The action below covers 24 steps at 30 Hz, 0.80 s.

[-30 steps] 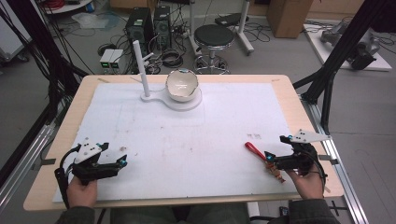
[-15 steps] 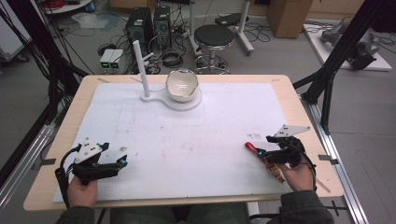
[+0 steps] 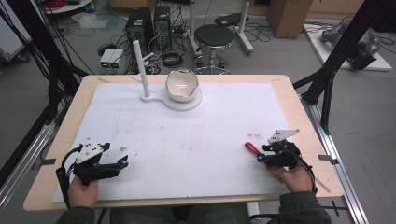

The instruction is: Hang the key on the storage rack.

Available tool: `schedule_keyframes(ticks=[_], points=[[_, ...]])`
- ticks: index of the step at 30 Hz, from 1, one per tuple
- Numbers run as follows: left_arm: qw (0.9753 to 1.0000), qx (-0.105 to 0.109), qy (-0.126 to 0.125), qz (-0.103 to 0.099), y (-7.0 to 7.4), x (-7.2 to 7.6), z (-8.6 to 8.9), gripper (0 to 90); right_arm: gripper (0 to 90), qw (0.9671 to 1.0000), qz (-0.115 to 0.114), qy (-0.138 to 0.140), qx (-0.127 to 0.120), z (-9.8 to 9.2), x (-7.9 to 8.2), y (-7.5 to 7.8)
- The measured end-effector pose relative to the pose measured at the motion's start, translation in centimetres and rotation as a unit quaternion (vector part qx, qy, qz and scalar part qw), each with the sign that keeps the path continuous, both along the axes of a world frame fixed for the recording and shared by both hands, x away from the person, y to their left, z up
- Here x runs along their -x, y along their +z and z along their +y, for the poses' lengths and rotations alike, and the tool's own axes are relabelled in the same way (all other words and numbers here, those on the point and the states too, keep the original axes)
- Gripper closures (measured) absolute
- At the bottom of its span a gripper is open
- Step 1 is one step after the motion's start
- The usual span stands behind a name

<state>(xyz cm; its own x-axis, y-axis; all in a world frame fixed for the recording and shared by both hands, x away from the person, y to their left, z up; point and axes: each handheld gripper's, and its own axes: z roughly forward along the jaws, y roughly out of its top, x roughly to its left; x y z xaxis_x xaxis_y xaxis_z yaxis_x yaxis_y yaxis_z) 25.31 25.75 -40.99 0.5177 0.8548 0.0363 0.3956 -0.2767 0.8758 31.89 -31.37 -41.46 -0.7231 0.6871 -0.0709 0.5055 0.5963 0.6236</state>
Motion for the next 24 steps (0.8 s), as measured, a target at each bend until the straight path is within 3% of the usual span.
schedule_keyframes(ticks=[13,24], points=[[1.0000,0.000,-0.001,0.001,-0.04,-0.04,-0.01,19.6,63.8,0.9992,0.024,0.007,0.031,0.66,-0.64,-0.99],[1.0000,-0.002,-0.001,0.001,-0.01,-0.02,-0.04,19.6,73.6,0.9992,0.033,-0.002,0.024,0.57,-0.97,-0.96]])
